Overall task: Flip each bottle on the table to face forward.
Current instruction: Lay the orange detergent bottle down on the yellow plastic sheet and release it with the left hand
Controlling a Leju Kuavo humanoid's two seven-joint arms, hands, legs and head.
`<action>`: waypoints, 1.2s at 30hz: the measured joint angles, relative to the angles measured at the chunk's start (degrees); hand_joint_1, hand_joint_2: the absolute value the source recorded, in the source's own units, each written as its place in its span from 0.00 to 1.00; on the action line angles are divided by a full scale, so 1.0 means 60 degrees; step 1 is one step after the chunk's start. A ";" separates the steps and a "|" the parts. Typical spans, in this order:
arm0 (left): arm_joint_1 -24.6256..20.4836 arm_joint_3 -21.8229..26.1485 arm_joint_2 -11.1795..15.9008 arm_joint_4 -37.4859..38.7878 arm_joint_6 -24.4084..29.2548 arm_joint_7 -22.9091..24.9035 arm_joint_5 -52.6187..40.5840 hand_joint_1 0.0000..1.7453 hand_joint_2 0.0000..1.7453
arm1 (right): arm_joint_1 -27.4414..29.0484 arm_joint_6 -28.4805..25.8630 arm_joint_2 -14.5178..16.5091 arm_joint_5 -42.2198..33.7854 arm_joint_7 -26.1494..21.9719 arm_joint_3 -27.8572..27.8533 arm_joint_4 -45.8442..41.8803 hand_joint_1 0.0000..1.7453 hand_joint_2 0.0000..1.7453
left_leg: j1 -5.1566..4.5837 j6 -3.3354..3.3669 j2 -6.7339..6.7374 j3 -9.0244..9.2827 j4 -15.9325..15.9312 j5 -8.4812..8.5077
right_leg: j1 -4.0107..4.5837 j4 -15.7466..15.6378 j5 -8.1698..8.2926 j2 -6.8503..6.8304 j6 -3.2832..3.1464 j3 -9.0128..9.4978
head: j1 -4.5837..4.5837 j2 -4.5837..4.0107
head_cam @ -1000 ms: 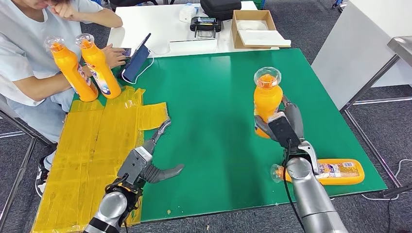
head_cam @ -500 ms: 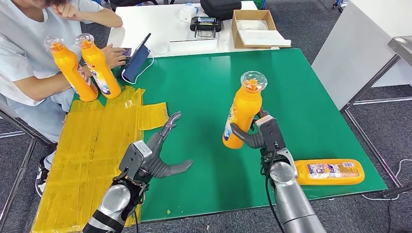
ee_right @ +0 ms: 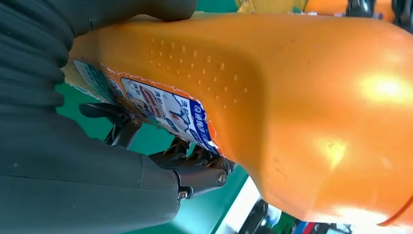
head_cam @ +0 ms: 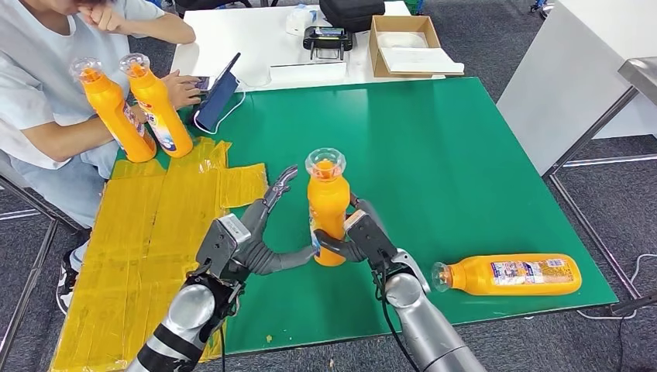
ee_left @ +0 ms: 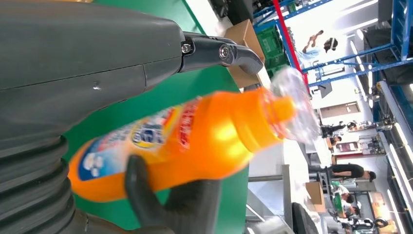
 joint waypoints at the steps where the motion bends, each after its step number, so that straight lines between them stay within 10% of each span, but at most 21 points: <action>1: -0.0005 -0.0015 0.0000 0.0000 0.0005 0.0000 0.0000 0.00 1.00 | -0.0016 -0.0027 0.0008 0.0097 -0.0005 0.0086 0.0038 1.00 1.00 | 0.0000 0.0000 0.0000 0.0000 0.0000 0.0000 | 0.0000 0.0000 0.0000 0.0000 0.0000 0.0000 | 0.0000 0.0000; 31: 0.0124 0.0103 -0.0022 0.0085 0.0011 -0.0067 0.0289 0.00 1.00 | 0.0181 -0.1189 0.0015 0.1921 -0.0167 0.2206 -0.0884 1.00 1.00 | 0.0000 0.0000 0.0001 -0.0004 0.0000 0.0000 | 0.0000 0.0000 0.0000 0.0001 -0.0001 -0.0005 | 0.0002 0.0000; 32: 0.0124 0.0104 -0.0022 0.0087 0.0009 -0.0068 0.0296 0.03 1.00 | 0.0181 -0.1189 0.0015 0.1921 -0.0167 0.2208 -0.0884 1.00 1.00 | 0.0000 0.0000 0.0001 -0.0004 0.0000 0.0000 | 0.0000 -0.0001 -0.0001 0.0001 -0.0001 -0.0005 | 0.0001 0.0000; 36: 0.0128 0.0108 -0.0026 0.0097 0.0007 -0.0088 0.0341 1.00 1.00 | 0.0181 -0.1192 0.0013 0.1921 -0.0167 0.2211 -0.0888 1.00 1.00 | 0.0000 0.0000 0.0001 -0.0004 0.0000 0.0000 | 0.0000 -0.0001 -0.0001 0.0001 -0.0002 -0.0005 | 0.0000 0.0000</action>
